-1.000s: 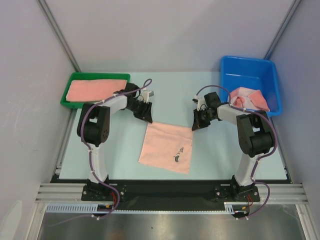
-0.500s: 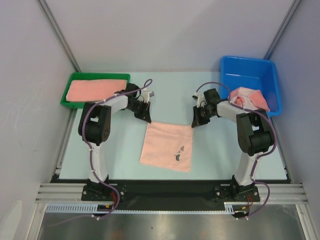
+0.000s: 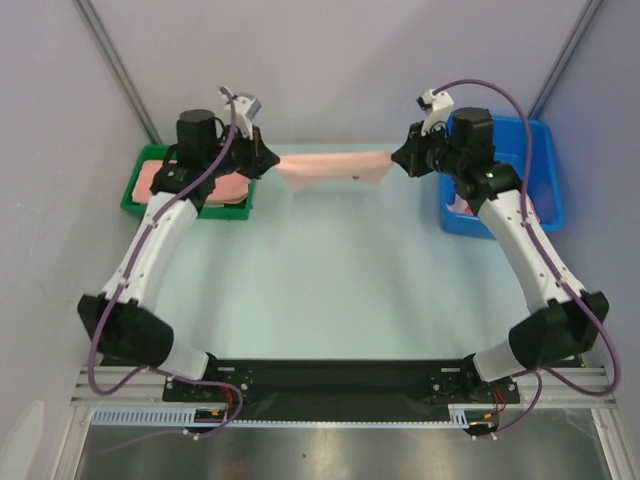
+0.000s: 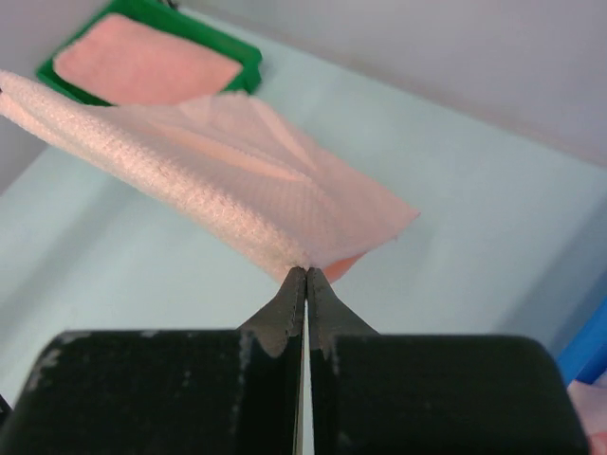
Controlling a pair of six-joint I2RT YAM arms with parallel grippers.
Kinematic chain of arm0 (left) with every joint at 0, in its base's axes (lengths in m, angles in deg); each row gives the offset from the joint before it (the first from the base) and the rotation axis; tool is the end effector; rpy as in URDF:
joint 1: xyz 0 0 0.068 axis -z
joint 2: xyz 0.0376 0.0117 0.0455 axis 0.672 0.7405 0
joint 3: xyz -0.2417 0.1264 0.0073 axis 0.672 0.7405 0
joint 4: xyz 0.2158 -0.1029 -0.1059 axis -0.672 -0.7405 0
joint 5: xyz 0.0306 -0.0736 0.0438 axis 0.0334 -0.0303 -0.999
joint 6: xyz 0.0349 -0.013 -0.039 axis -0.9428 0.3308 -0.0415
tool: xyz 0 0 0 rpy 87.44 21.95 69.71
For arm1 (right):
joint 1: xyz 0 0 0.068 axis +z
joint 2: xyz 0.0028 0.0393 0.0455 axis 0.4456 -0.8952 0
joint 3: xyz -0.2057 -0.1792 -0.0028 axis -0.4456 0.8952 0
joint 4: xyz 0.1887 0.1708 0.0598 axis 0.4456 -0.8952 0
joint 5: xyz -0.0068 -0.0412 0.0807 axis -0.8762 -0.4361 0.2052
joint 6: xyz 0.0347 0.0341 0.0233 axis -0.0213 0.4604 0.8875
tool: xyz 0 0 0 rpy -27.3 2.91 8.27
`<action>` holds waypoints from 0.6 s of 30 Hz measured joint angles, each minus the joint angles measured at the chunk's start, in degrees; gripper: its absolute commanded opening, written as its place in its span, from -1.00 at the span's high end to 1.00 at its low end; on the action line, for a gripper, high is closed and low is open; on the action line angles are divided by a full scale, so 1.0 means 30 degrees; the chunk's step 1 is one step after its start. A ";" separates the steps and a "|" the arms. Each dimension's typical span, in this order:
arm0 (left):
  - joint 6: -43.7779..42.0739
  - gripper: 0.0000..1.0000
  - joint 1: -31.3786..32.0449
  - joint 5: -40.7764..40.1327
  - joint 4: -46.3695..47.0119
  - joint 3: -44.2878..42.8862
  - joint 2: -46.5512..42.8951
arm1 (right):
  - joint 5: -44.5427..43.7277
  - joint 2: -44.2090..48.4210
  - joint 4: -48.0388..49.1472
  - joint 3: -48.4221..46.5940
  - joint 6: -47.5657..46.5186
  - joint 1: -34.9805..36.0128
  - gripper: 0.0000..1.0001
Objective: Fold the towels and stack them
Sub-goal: Fold the towel
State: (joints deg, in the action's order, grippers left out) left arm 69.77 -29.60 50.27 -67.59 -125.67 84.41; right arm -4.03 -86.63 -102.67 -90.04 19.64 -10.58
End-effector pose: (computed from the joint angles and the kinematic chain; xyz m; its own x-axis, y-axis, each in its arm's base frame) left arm 0.3284 -0.0903 0.4057 -0.4007 0.0781 -0.9129 0.6001 0.7753 -0.1971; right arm 0.3262 0.1062 0.4125 -0.3415 -0.1052 -0.9340 -0.5787 0.8065 0.1208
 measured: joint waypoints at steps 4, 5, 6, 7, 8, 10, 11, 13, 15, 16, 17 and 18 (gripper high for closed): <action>0.0459 0.99 0.0029 0.0590 0.0867 0.0867 -0.2907 | 0.0051 0.2521 0.0423 0.0466 -0.0015 0.0350 1.00; 0.0517 0.99 0.0036 0.0823 0.0947 0.1239 -0.3483 | 0.0080 0.3060 0.0459 0.0707 -0.0022 0.0466 1.00; 0.0627 0.99 0.0036 0.1020 0.0933 0.1574 -0.3963 | 0.0117 0.3606 0.0546 0.1064 -0.0029 0.0554 1.00; 0.0699 0.99 0.0036 0.1195 0.0918 0.1916 -0.4320 | 0.0146 0.4102 0.0539 0.1486 -0.0044 0.0678 1.00; 0.0780 0.99 0.0051 0.1377 0.0838 0.2266 -0.4634 | 0.0153 0.4561 0.0474 0.1938 -0.0044 0.0801 1.00; 0.0816 0.99 0.0175 0.1457 0.0350 0.2841 -0.5115 | 0.0153 0.5355 0.0219 0.2761 -0.0044 0.1151 1.00; 0.0845 0.99 0.0313 0.1413 -0.0066 0.3075 -0.5355 | 0.0117 0.5778 -0.0095 0.3184 -0.0029 0.1421 1.00; 0.0991 1.00 0.0619 0.1341 -0.0874 0.3381 -0.5741 | 0.0102 0.6521 -0.0481 0.3985 0.0007 0.1792 1.00; 0.1239 0.99 0.0809 0.1064 -0.1770 0.3453 -0.5938 | 0.0117 0.7176 -0.0481 0.4918 0.0211 0.2040 1.00; 0.1341 0.99 0.0845 0.0962 -0.2076 0.3475 -0.5916 | 0.0138 0.7504 -0.0270 0.5566 0.0335 0.2091 1.00; 0.1464 0.99 0.0852 0.0845 -0.2310 0.3577 -0.5880 | 0.0168 0.7694 -0.0153 0.6164 0.0466 0.2098 1.00; 0.1639 0.99 0.0852 0.0714 -0.2441 0.3759 -0.5756 | 0.0175 0.7686 0.0007 0.6725 0.0590 0.2091 1.00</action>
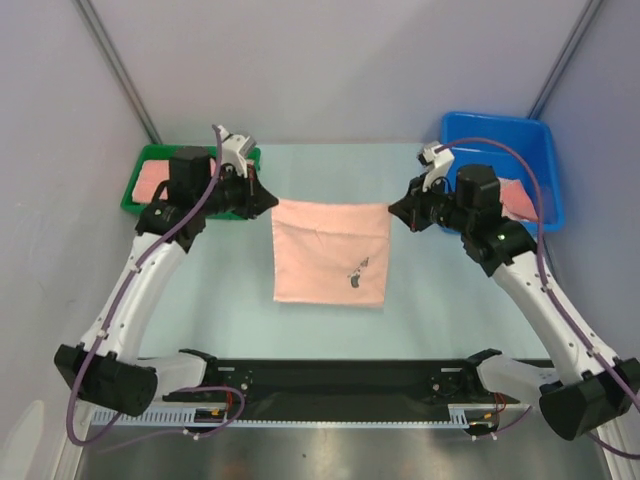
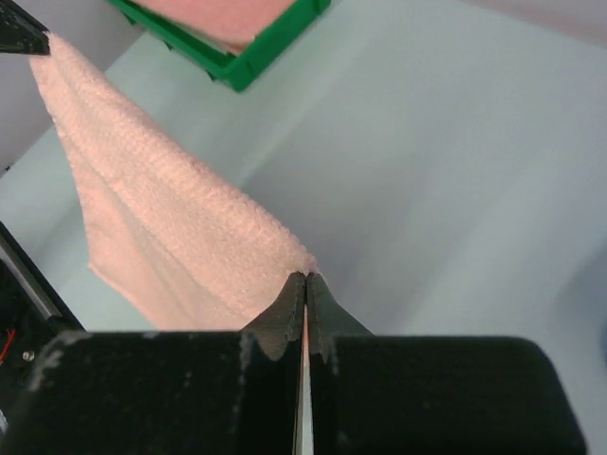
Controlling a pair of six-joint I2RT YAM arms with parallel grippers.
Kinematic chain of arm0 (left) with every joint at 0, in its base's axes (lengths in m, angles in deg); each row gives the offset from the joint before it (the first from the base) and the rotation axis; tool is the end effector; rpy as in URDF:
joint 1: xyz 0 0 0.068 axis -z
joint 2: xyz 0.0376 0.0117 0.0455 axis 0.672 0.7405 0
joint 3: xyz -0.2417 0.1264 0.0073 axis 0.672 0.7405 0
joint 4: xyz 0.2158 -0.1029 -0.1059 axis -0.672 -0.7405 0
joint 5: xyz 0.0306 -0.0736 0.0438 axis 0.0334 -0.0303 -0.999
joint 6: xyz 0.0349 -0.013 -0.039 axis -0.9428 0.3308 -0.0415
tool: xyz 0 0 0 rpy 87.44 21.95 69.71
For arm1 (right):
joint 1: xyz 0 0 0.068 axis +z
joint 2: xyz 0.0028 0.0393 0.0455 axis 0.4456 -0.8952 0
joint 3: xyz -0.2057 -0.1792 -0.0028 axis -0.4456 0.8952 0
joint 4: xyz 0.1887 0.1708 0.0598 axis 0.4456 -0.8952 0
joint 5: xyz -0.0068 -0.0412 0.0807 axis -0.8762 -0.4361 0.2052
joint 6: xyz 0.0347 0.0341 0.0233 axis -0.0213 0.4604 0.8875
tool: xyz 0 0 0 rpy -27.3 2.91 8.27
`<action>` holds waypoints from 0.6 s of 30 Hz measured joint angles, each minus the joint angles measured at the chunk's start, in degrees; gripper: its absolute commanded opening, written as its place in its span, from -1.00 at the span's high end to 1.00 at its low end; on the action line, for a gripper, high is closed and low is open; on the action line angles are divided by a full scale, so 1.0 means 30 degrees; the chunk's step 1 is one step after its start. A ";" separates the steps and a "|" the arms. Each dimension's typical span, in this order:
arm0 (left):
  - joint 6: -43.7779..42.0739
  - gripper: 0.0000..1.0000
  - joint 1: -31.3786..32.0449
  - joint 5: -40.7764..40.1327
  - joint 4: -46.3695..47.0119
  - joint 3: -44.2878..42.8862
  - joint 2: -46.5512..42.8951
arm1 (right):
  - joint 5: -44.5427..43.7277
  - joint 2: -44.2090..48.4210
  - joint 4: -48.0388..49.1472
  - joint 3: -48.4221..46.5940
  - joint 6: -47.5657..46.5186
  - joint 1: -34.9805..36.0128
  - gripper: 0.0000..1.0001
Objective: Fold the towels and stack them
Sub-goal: Fold the towel
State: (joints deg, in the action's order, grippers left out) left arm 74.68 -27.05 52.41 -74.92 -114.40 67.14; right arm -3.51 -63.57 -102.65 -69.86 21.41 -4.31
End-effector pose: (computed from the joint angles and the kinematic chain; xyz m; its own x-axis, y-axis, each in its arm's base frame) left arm 0.2390 -0.0830 0.4113 -0.4719 0.0394 -0.8808 0.6153 0.7301 -0.2971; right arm 0.2162 0.1023 0.4015 -0.3044 -0.1012 -0.9471 -0.6657 0.7338 0.1356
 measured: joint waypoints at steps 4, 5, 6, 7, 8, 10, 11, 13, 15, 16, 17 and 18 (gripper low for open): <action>0.0699 0.99 -0.0117 -0.0590 0.0532 0.1974 0.1712 | 0.0219 -0.1982 0.1537 0.1982 0.0299 -0.0117 1.00; 0.0874 0.99 -0.0182 -0.0758 0.0787 0.2535 0.2579 | 0.0270 -0.2659 0.1880 0.2317 0.0364 -0.0211 1.00; 0.1056 0.99 -0.0255 -0.0874 0.1042 0.3009 0.3504 | 0.0372 -0.3665 0.2244 0.2608 0.0386 -0.0379 1.00; 0.1166 0.99 -0.0321 -0.0984 0.1355 0.3373 0.4517 | 0.0503 -0.4714 0.2739 0.2790 0.0415 -0.0510 1.00; 0.1268 0.99 -0.0386 -0.1078 0.1661 0.3585 0.5523 | 0.0612 -0.5916 0.3206 0.2820 0.0430 -0.0670 1.00; 0.1472 0.99 -0.0503 -0.1158 0.2616 0.3694 0.7584 | 0.0801 -0.7956 0.4444 0.2812 0.0430 -0.0903 1.00; 0.1574 0.99 -0.0568 -0.1151 0.3271 0.3687 0.8517 | 0.0962 -0.9209 0.5107 0.2776 0.0401 -0.0998 1.00; 0.1610 1.00 -0.0634 -0.1086 0.3905 0.3067 1.0360 | 0.1158 -1.1125 0.6047 0.2382 0.0299 -0.1239 1.00; 0.1435 0.99 -0.0699 -0.0889 0.4269 0.1311 1.2735 | 0.1450 -1.3121 0.6419 0.1071 0.0131 -0.1464 1.00; 0.1341 0.99 -0.0714 -0.0699 0.4291 0.0168 1.3908 | 0.1545 -1.4032 0.6776 0.0342 0.0073 -0.1596 1.00; 0.1246 0.99 -0.0729 -0.0597 0.4466 -0.0670 1.4746 | 0.1625 -1.4710 0.7038 -0.0262 -0.0029 -0.1719 1.00; 0.1137 0.99 -0.0743 -0.0444 0.4699 -0.1552 1.5657 | 0.1676 -1.5118 0.7264 -0.0634 -0.0117 -0.1770 1.00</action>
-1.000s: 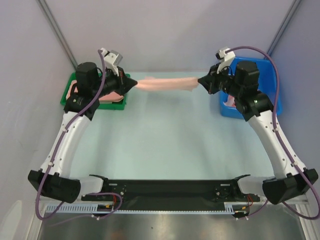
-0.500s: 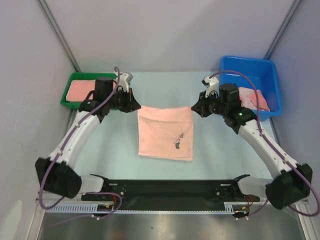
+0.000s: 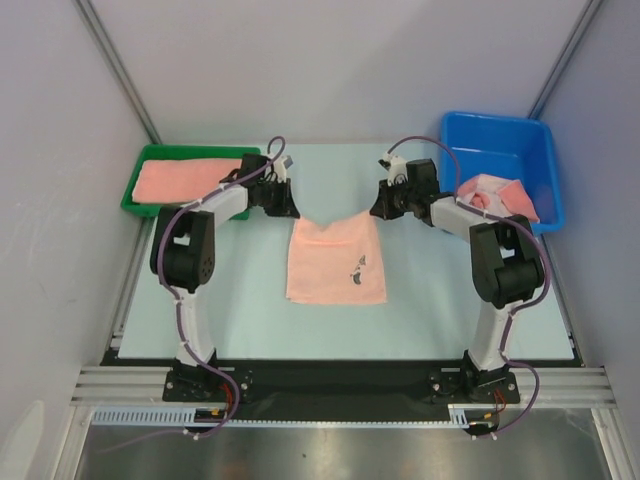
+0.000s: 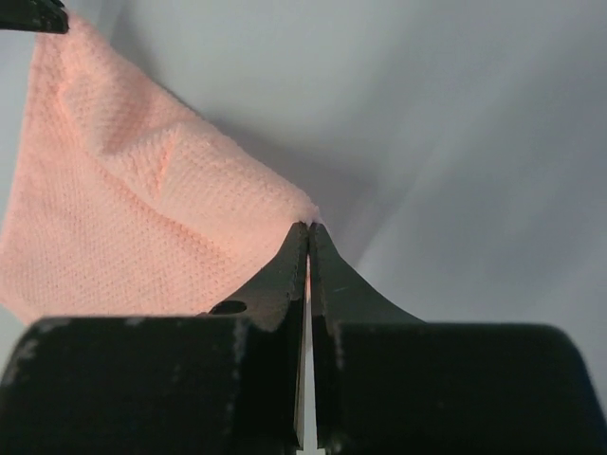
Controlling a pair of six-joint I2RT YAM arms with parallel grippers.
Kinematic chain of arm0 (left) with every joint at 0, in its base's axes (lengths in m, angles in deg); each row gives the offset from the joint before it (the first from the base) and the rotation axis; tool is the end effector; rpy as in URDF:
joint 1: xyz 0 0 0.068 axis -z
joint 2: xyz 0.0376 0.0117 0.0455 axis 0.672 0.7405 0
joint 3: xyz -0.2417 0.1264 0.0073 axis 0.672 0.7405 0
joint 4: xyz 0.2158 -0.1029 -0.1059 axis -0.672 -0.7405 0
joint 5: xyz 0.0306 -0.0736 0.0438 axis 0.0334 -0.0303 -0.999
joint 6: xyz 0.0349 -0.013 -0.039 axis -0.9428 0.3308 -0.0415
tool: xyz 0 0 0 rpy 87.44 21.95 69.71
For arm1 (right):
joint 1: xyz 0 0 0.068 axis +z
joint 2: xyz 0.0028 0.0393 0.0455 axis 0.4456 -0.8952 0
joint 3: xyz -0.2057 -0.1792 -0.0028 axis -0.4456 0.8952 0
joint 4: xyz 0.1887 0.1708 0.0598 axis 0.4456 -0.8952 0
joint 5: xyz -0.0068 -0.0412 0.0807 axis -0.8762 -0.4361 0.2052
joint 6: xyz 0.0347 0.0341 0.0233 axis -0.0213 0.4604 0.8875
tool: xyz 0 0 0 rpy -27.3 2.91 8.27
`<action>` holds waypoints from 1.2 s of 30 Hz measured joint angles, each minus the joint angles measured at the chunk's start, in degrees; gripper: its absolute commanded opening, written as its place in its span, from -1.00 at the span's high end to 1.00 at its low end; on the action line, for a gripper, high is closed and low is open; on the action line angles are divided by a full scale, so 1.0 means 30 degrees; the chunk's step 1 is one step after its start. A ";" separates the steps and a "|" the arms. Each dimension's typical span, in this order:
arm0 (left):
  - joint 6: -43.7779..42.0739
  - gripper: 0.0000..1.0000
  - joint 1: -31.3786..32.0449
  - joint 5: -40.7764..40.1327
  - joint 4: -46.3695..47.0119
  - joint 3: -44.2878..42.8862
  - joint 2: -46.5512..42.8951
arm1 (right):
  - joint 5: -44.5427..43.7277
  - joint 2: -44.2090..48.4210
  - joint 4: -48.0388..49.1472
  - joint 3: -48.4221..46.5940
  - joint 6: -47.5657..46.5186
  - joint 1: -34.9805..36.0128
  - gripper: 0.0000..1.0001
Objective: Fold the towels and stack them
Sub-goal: Fold the towel
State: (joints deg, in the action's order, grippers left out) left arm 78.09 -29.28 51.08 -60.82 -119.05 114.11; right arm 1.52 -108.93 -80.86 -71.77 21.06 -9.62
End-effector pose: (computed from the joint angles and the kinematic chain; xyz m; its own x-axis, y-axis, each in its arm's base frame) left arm 0.4198 -0.1138 0.1811 -0.8461 0.0522 -0.5305 0.3439 0.8139 -0.4684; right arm 0.3932 0.1358 0.1959 -0.6230 -0.1732 -0.7628 -0.5765 0.7607 0.2982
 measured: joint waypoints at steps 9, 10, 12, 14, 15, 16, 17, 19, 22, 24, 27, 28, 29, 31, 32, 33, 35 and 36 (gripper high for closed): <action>-0.0058 0.99 -0.0102 0.0306 0.1027 -0.2703 0.1763 | 0.0430 -0.1690 0.0539 -0.2820 -0.1501 -0.0692 1.00; -0.0073 0.99 -0.0109 0.0306 0.1173 -0.2725 0.1763 | 0.0437 -0.1698 0.0430 -0.2812 -0.1610 -0.0729 1.00; -0.0102 0.99 -0.0131 0.0306 0.1435 -0.2637 0.1756 | 0.0452 -0.1698 0.0313 -0.2776 -0.1858 -0.0823 1.00; -0.0109 0.99 -0.0168 0.0313 0.1778 -0.2142 0.1596 | 0.0444 -0.1617 0.0415 -0.2492 -0.1989 -0.0889 1.00; -0.0117 0.99 -0.0175 0.0306 0.1938 -0.1800 0.1457 | 0.0430 -0.1508 0.0415 -0.2208 -0.2055 -0.0954 1.00; -0.0124 0.99 -0.0197 0.0299 0.2055 -0.1260 0.1188 | 0.0393 -0.1377 0.0444 -0.1851 -0.2091 -0.1013 1.00; -0.0146 0.99 -0.0204 0.0299 0.2142 -0.0729 0.0882 | 0.0335 -0.1151 0.0386 -0.1406 -0.2178 -0.1064 1.00; -0.0182 0.99 -0.0233 0.0306 0.2208 0.0255 0.0211 | 0.0240 -0.0546 0.0291 -0.0423 -0.2280 -0.1151 1.00; -0.0182 0.99 -0.0240 0.0350 0.2514 0.1530 -0.0947 | 0.0058 0.0670 0.0372 0.1020 -0.2324 -0.1239 1.00; -0.0175 1.00 -0.0233 0.0546 0.2841 0.2412 -0.1865 | -0.0022 0.1574 0.0605 0.1894 -0.2244 -0.1253 1.00; -0.0168 0.99 -0.0233 0.0801 0.3140 0.3490 -0.3009 | -0.0051 0.2973 0.1115 0.3366 -0.1821 -0.1260 1.00; -0.0168 0.99 -0.0233 0.0852 0.3249 0.3847 -0.3366 | -0.0058 0.3359 0.1268 0.3803 -0.1698 -0.1246 1.00; -0.0160 0.99 -0.0226 0.0911 0.3366 0.4218 -0.3701 | -0.0073 0.3694 0.1341 0.4189 -0.1494 -0.1246 1.00; -0.0153 0.99 -0.0131 0.1035 0.3548 0.4998 -0.4335 | -0.0095 0.4182 0.1464 0.4779 -0.1224 -0.1224 1.00; -0.0146 0.99 -0.0051 0.1035 0.3563 0.5355 -0.4575 | -0.0095 0.4452 0.1479 0.5107 -0.1071 -0.1195 1.00; -0.0131 0.99 0.0058 0.1035 0.3570 0.5690 -0.4794 | -0.0109 0.4736 0.1486 0.5442 -0.0947 -0.1166 1.00; -0.0051 0.99 0.0306 0.1005 0.3592 0.6288 -0.5136 | -0.0182 0.5311 0.1457 0.6076 -0.0743 -0.1107 1.00; 0.0000 0.99 0.0474 0.0991 0.3672 0.6725 -0.5370 | -0.0197 0.5595 0.1377 0.6353 -0.0634 -0.1086 1.00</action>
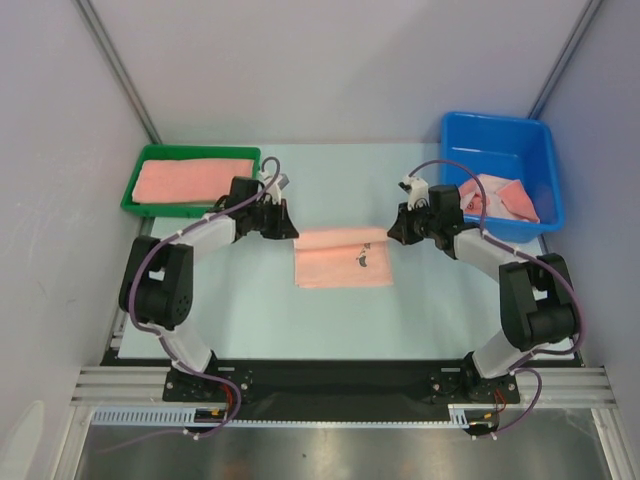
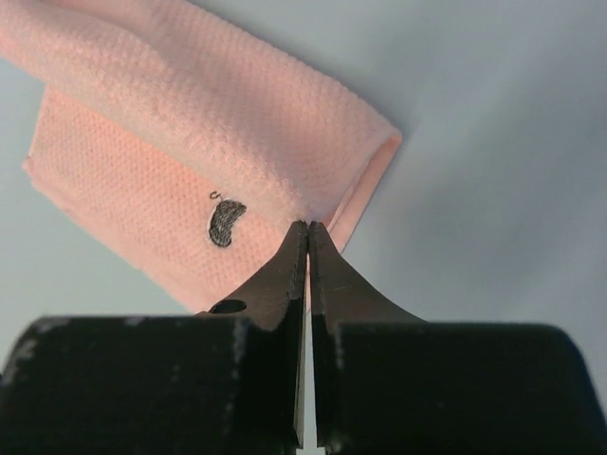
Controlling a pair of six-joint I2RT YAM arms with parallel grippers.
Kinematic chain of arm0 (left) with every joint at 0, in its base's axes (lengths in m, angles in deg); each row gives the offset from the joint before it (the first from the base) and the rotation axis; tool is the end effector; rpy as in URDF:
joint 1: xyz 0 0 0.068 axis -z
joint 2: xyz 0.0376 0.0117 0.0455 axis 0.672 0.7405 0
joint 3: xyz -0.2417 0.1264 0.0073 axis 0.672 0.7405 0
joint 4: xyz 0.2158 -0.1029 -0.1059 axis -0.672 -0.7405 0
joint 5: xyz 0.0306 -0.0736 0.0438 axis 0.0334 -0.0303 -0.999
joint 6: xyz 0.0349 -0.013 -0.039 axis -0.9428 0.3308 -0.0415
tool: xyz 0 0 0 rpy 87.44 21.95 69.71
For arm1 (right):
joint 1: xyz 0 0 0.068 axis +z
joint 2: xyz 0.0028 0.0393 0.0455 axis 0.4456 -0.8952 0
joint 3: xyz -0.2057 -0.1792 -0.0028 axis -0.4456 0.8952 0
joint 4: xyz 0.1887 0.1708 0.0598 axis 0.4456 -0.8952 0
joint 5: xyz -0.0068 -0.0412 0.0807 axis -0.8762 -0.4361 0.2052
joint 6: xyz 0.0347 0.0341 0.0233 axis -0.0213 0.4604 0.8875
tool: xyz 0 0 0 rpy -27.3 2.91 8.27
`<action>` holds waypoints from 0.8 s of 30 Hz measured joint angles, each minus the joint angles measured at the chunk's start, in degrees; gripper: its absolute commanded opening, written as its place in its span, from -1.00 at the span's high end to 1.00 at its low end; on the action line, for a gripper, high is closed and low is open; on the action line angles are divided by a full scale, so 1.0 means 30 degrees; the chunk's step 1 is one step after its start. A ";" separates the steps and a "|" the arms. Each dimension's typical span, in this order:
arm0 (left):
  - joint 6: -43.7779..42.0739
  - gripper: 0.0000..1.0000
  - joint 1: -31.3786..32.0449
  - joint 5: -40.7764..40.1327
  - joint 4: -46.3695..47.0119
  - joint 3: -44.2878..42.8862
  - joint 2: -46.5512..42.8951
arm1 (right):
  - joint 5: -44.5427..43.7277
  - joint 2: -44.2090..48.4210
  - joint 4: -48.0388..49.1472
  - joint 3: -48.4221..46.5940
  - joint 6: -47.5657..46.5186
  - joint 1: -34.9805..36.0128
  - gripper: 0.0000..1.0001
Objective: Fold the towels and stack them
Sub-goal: Fold the towel
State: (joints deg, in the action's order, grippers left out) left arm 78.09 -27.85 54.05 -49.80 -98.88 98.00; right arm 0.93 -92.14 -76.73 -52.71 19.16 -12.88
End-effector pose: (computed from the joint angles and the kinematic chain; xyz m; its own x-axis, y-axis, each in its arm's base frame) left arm 0.3506 -0.1089 0.1959 -0.7800 0.0610 -0.6228 0.4414 0.7590 -0.4786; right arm 0.3247 0.0946 0.2027 -0.5893 -0.1578 -0.7924 -0.5554 0.7914 0.2555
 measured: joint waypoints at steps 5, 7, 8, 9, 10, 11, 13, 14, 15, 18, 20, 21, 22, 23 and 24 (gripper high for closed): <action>0.0372 0.99 0.0554 -0.0189 0.0138 0.1960 -0.1355 | -0.0335 0.1333 -0.0379 0.1166 0.0663 0.0080 1.00; 0.0678 0.98 0.0743 -0.0357 0.0240 0.2652 -0.2069 | -0.0466 0.1800 -0.0685 0.1508 0.1013 0.0109 1.00; 0.0838 0.97 0.0845 -0.0423 0.0306 0.2943 -0.2412 | -0.0517 0.1989 -0.0903 0.1632 0.1224 0.0138 1.00; 0.0889 0.98 0.0925 -0.0510 0.0313 0.3162 -0.2659 | -0.0561 0.2142 -0.1115 0.1741 0.1370 0.0168 1.00; 0.0991 0.99 0.1035 -0.0634 0.0350 0.3417 -0.2929 | -0.0605 0.2244 -0.1268 0.1814 0.1530 0.0197 1.00; 0.1071 0.99 0.1144 -0.0714 0.0415 0.3643 -0.3118 | -0.0699 0.2331 -0.1421 0.1909 0.1763 0.0240 1.00; 0.1348 0.99 0.1326 -0.0852 0.0670 0.4197 -0.3388 | -0.0903 0.2492 -0.1632 0.2222 0.2033 0.0430 1.00; 0.1428 0.99 0.1399 -0.0882 0.0736 0.4473 -0.3453 | -0.1027 0.2572 -0.1770 0.2404 0.2186 0.0539 1.00; 0.1523 0.99 0.1472 -0.0918 0.0750 0.4714 -0.3468 | -0.1151 0.2667 -0.1909 0.2608 0.2331 0.0648 1.00; 0.1821 0.95 0.1668 -0.1071 0.0765 0.5246 -0.3468 | -0.1501 0.3045 -0.2339 0.3315 0.2623 0.1005 1.00; 0.2011 0.92 0.1865 -0.1246 0.0794 0.5457 -0.3468 | -0.1676 0.3249 -0.2601 0.3643 0.2718 0.1217 0.93; 0.2055 0.87 0.1945 -0.1377 0.0838 0.5530 -0.3468 | -0.1814 0.3300 -0.2922 0.3665 0.2820 0.1282 0.89; 0.2120 0.87 0.2215 -0.1457 0.0860 0.5581 -0.3468 | -0.2004 0.3344 -0.3140 0.3665 0.2871 0.1297 0.87; 0.2164 0.87 0.2419 -0.1610 0.0838 0.5625 -0.3468 | -0.2127 0.3417 -0.3366 0.3665 0.2973 0.1297 0.85; 0.2186 0.84 0.2688 -0.1836 0.0823 0.5668 -0.3468 | -0.2288 0.3519 -0.3614 0.3665 0.3104 0.1297 0.85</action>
State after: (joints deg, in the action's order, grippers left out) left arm 84.65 -19.79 48.54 -47.33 -81.87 87.60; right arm -5.94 -81.58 -87.57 -41.71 28.47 -8.99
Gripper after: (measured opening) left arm 0.061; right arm 0.070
